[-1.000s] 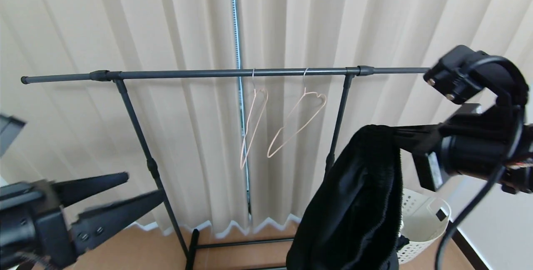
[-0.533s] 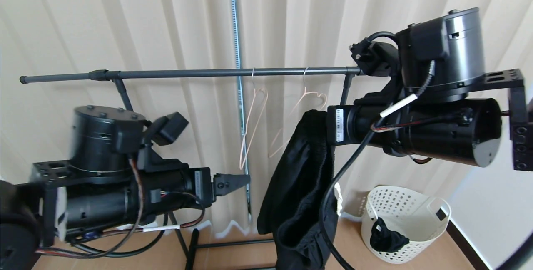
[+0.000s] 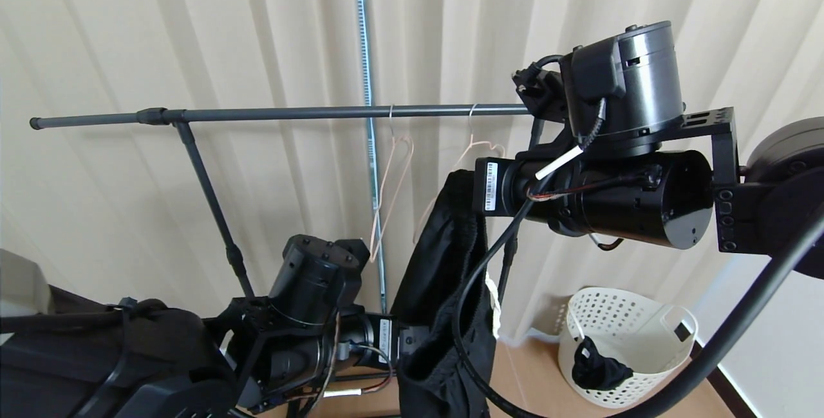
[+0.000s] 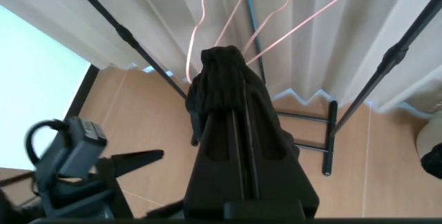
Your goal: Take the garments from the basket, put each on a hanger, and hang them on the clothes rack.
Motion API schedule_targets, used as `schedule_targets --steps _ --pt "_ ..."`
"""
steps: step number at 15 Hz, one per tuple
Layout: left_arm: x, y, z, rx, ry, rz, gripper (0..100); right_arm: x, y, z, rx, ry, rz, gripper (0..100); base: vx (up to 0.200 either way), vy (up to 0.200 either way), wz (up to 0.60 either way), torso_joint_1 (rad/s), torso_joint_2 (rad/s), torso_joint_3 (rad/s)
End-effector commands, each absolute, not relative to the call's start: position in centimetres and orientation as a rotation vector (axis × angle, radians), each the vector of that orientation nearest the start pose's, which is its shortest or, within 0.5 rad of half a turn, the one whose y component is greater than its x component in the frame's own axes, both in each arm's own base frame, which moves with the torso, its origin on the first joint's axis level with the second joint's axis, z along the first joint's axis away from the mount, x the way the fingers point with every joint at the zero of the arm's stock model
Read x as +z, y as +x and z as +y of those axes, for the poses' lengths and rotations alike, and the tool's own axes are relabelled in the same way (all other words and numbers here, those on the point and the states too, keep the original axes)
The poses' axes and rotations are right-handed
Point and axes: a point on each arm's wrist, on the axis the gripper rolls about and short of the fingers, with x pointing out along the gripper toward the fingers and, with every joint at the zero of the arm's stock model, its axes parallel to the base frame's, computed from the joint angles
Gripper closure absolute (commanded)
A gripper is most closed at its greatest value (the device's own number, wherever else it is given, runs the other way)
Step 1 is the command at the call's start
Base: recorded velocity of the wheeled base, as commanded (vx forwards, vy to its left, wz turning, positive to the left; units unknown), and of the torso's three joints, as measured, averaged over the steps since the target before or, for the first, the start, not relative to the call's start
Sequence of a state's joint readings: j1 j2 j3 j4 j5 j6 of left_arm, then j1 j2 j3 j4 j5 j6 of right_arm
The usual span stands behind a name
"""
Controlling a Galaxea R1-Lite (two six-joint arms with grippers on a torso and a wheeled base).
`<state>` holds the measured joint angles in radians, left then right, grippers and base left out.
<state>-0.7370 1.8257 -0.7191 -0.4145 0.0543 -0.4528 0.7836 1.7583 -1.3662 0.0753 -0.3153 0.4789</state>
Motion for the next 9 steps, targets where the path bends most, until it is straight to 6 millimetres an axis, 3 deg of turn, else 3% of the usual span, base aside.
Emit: schedule_targets --steps 1,9 --pt "9.5 22.1 -20.4 -0.493 -0.131 0.804 0 25.4 24.2 23.4 0.355 0.227 0.497 100 0.000 0.000 0.00 0.000 0.00 0.000" --pt "9.3 21.0 -20.4 -0.554 -0.167 0.704 0 25.3 24.2 23.7 0.357 0.227 0.500 100 0.000 0.000 0.00 0.000 0.00 0.000"
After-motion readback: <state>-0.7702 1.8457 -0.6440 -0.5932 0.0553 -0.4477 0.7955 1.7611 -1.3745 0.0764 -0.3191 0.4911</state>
